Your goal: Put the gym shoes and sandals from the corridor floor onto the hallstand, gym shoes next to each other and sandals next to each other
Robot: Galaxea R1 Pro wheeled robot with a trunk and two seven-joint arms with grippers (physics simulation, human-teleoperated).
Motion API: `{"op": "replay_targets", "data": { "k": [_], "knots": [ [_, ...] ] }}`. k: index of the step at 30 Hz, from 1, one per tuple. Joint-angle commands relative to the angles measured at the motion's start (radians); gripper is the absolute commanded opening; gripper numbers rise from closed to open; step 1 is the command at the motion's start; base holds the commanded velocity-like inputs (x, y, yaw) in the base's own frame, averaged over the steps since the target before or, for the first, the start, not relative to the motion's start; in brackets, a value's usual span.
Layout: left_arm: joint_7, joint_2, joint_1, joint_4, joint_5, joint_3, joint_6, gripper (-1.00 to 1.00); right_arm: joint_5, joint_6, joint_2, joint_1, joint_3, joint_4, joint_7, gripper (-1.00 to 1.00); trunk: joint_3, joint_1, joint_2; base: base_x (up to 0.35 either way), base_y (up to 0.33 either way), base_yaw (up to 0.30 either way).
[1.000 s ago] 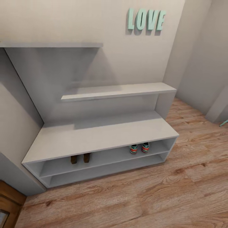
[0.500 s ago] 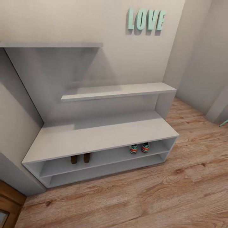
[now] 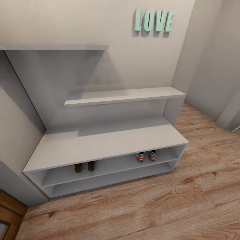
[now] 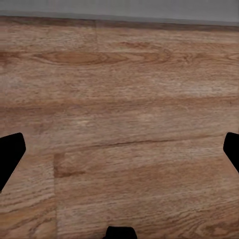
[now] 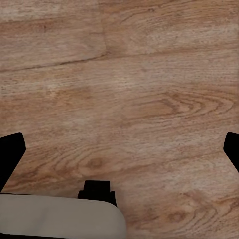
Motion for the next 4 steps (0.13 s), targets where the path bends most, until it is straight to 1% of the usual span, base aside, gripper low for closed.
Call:
{"op": "replay_targets", "data": {
  "k": [1,2,4],
  "knots": [
    [-0.009,0.000,-0.001,0.000,0.004,0.015,0.001,1.00,0.011,-0.003,0.000,-0.001,-0.008,0.001,-0.003,1.00,-0.001,0.000,0.000,0.000,0.000,0.000],
    [-0.009,0.001,-0.001,0.000,0.004,0.021,0.001,1.00,0.011,-0.003,0.000,-0.001,-0.008,0.001,-0.003,1.00,-0.001,0.000,0.000,0.000,0.000,0.000],
    [-0.010,0.000,-0.001,-0.001,0.004,0.049,0.000,1.00,0.011,-0.003,0.000,0.000,-0.008,0.001,-0.003,1.00,-0.001,0.000,0.000,0.000,0.000,0.000]
  ]
}}
